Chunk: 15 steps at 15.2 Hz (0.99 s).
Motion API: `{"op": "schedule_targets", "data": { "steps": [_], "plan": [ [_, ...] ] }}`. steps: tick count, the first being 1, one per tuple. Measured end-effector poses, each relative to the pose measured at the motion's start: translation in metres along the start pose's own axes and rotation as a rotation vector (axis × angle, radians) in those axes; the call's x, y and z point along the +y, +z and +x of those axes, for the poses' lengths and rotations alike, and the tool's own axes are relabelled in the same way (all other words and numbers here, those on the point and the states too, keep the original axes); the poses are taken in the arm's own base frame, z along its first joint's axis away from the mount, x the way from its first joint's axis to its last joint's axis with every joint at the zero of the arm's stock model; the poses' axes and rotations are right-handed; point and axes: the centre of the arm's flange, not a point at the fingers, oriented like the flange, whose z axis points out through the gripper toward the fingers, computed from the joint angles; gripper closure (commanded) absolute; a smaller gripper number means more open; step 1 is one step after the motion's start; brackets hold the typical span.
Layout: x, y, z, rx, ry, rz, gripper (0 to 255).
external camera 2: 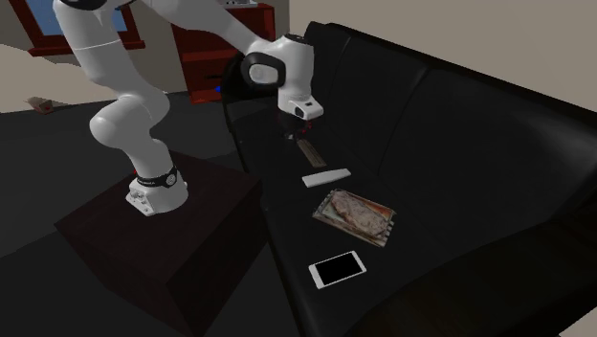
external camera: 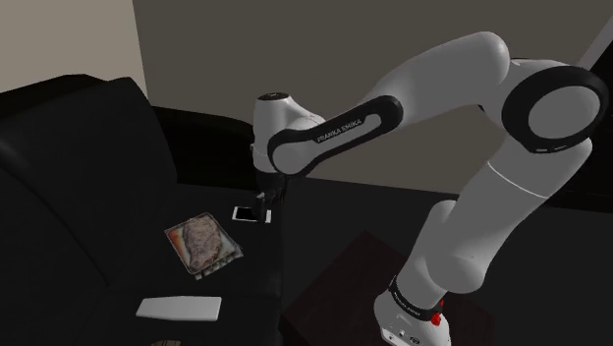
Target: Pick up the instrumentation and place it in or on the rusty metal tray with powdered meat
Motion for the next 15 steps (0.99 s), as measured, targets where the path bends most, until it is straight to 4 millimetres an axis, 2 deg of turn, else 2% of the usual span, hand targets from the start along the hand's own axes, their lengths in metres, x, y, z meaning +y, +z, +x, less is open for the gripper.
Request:
{"op": "schedule_targets", "data": {
  "steps": [7,15],
  "plan": [
    [-0.053,0.053,0.046,0.020,-0.114,0.001,0],
    [-0.128,0.117,0.092,0.042,-0.244,0.003,0]
  ]
}}
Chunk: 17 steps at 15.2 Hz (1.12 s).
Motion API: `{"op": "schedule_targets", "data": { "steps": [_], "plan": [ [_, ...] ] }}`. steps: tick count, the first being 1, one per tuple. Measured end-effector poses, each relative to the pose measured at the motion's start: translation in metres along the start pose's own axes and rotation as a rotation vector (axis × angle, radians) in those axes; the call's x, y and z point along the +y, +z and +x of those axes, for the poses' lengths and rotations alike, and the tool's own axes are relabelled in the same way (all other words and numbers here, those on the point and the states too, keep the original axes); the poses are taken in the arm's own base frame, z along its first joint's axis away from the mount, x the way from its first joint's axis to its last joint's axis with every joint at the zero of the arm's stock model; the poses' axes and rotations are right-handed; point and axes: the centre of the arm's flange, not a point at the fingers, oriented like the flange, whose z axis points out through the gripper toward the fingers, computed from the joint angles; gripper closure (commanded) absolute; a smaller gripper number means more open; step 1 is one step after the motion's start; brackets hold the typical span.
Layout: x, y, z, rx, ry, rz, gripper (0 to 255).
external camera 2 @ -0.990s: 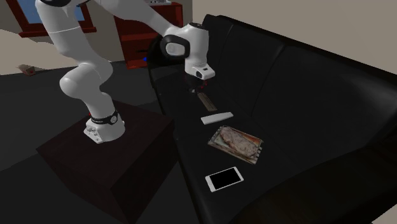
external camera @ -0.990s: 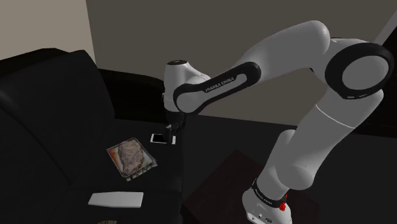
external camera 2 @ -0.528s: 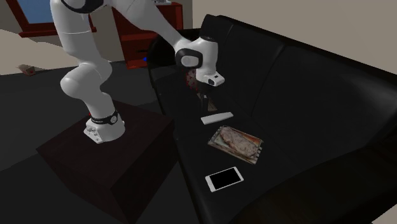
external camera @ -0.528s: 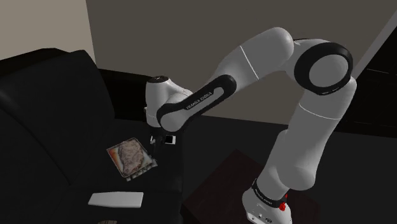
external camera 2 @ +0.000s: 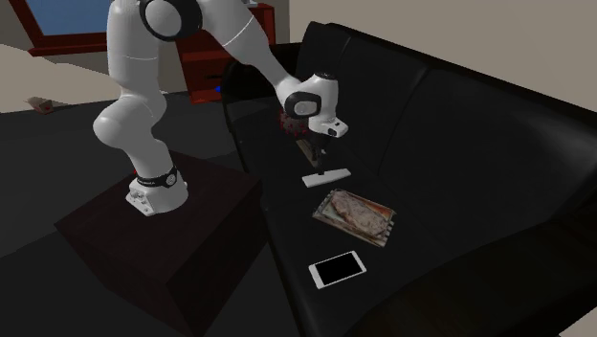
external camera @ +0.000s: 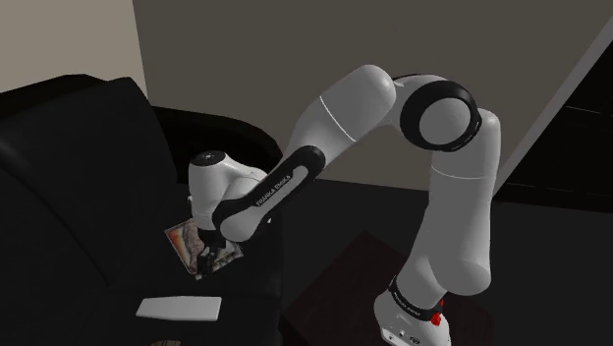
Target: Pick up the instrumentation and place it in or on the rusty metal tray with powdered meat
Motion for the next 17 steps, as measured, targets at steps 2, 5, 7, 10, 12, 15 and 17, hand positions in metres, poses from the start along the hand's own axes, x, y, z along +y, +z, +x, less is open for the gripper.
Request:
{"op": "schedule_targets", "data": {
  "steps": [2,5,7,10,12,15,17],
  "plan": [
    [-0.012,0.014,0.015,0.005,-0.033,0.001,0],
    [-0.035,0.036,0.034,0.014,-0.081,0.001,0],
    [-0.054,0.052,0.047,0.019,-0.114,0.001,0],
    [-0.075,0.072,0.066,0.027,-0.160,0.002,0],
    [-0.082,0.084,0.070,0.029,-0.170,0.002,0],
    [-0.084,0.100,0.070,0.029,-0.173,0.002,0],
    [-0.084,0.111,0.070,0.029,-0.173,0.002,0]
  ]
}}
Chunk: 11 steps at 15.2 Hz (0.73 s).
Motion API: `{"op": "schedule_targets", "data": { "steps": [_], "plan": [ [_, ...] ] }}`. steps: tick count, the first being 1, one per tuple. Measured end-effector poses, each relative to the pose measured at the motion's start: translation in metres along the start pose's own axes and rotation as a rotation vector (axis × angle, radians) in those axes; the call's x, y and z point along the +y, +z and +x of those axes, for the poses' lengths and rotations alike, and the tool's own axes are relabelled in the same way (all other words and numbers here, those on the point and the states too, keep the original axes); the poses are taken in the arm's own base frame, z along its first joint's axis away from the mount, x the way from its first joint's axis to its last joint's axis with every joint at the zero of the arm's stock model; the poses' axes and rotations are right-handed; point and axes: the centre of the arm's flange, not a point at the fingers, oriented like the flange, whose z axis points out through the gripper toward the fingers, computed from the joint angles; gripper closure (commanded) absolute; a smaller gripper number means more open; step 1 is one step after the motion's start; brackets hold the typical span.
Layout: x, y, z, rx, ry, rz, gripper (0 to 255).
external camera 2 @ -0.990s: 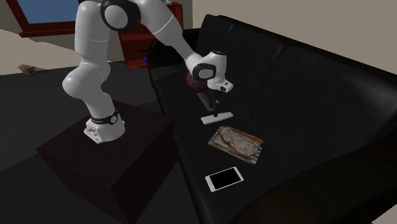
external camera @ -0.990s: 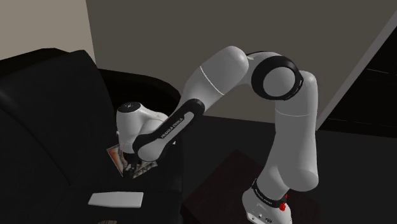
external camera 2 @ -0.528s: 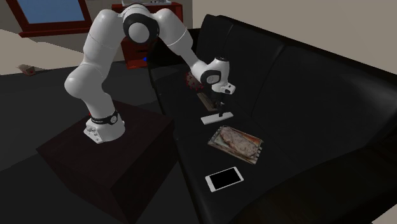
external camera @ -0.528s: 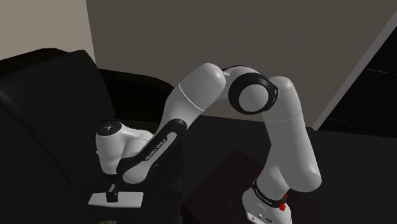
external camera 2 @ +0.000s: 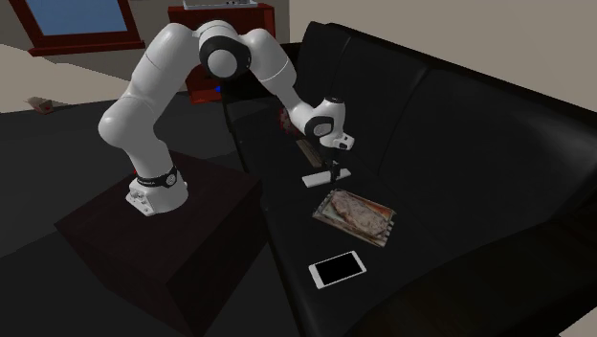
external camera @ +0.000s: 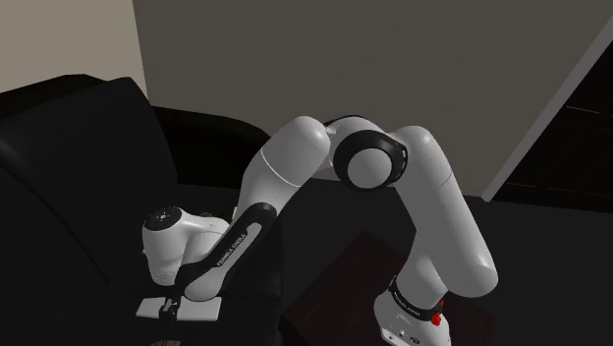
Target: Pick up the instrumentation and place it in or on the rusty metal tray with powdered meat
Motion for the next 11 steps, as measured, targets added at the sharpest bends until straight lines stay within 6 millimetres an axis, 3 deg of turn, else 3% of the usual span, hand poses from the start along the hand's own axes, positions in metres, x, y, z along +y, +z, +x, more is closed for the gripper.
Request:
{"op": "schedule_targets", "data": {
  "steps": [7,8,11],
  "plan": [
    [-0.0005,0.0085,0.0006,0.000,0.000,0.000,0],
    [-0.0005,0.0085,0.0006,0.000,0.000,0.000,255],
    [-0.0004,0.0084,0.0005,0.000,0.000,0.000,255]
  ]
}}
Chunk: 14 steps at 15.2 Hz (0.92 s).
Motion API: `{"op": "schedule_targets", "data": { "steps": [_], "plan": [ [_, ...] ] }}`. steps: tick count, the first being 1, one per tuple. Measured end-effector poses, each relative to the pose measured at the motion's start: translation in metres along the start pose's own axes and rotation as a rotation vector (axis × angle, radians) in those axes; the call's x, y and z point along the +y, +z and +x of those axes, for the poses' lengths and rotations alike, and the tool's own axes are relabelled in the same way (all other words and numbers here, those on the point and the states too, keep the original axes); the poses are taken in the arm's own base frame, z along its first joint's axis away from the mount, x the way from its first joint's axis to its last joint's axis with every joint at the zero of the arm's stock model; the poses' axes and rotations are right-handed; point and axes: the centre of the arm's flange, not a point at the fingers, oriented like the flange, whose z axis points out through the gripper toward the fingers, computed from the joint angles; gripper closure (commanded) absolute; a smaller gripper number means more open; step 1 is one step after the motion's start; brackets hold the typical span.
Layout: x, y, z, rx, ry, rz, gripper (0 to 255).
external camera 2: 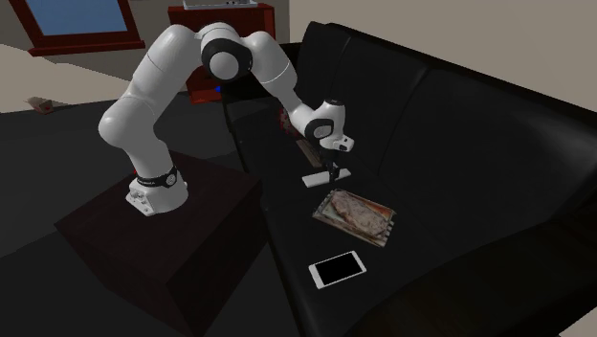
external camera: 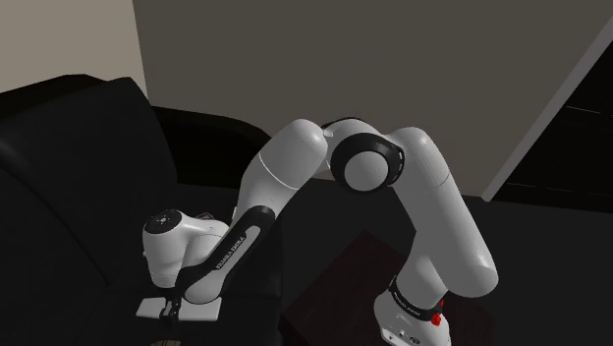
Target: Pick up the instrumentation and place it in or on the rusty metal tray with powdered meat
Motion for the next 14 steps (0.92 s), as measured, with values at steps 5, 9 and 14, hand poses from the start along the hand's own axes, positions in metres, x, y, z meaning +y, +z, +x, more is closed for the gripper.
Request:
{"op": "schedule_targets", "data": {
  "steps": [5,9,14],
  "plan": [
    [0.000,0.000,0.000,0.000,0.000,0.000,255],
    [0.001,-0.005,0.001,0.000,0.000,0.000,255],
    [0.001,-0.031,0.000,0.000,0.000,0.000,255]
  ]
}}
